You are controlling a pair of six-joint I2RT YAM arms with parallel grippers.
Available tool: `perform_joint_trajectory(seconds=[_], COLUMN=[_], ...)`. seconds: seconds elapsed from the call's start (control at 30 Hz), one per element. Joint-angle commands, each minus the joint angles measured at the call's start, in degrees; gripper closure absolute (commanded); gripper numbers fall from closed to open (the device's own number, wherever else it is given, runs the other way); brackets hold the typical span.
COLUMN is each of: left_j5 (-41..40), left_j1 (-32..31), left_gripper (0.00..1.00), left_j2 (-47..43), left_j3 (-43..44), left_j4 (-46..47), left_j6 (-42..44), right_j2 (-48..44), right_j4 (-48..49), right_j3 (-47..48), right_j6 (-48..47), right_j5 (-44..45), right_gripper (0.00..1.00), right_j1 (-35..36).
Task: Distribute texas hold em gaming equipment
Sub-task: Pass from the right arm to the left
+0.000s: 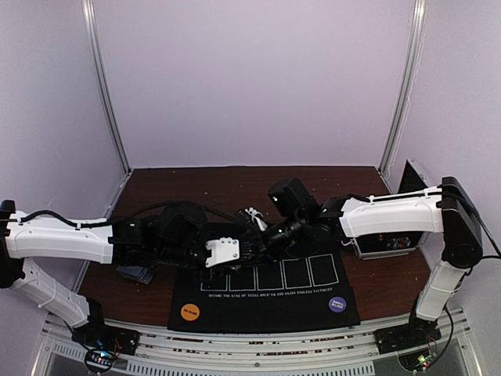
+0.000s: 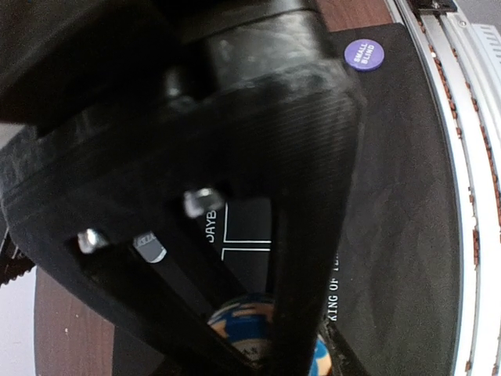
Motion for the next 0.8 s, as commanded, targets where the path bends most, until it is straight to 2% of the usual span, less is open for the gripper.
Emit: perform_joint_trajectory(seconds=[0.0,0.03,0.07,0.33,0.4,0.53,0.77], left_j5=[-1.28,-0.76,-0.37,-1.92,-1.95,-1.50,-1.43], left_j1=[0.37,0.37,0.37,0.37,0.37,0.37,0.37], left_gripper=[0.92,0.98,1.00,1.00,1.00,1.00,1.00], left_j2=[-0.51,-0.83,-1.18,-2.40,-2.49,-3.04,-2.74], left_j3=[0.37,0.22,0.02,-0.94,-1.39,-2.92,-3.06], left_j4=[3.23,3.37,3.52,1.90,1.19,0.76,-1.72], left_j6=[-0.41,-0.53,-0.70,-4.46,-5.71,-7.71,-8.70], right_j2=[0.24,0.25,0.22,1.45,2.28,3.78,6.43], right_j4=[2.35,2.43,2.56,1.70,1.74,3.12,4.30], right_j3=[1.54,1.57,1.57,1.30,1.49,2.17,3.46], right_j6=[1.00,0.98,1.04,0.38,0.29,0.14,-0.25], right_j5=[-2.98,-2.92,-2.89,-1.38,-0.83,-0.91,-1.68], right_gripper=[1.00,1.00,1.00,0.99,0.89,0.76,0.61], right_j1=[1.14,1.08,1.13,1.13,1.19,1.34,1.36])
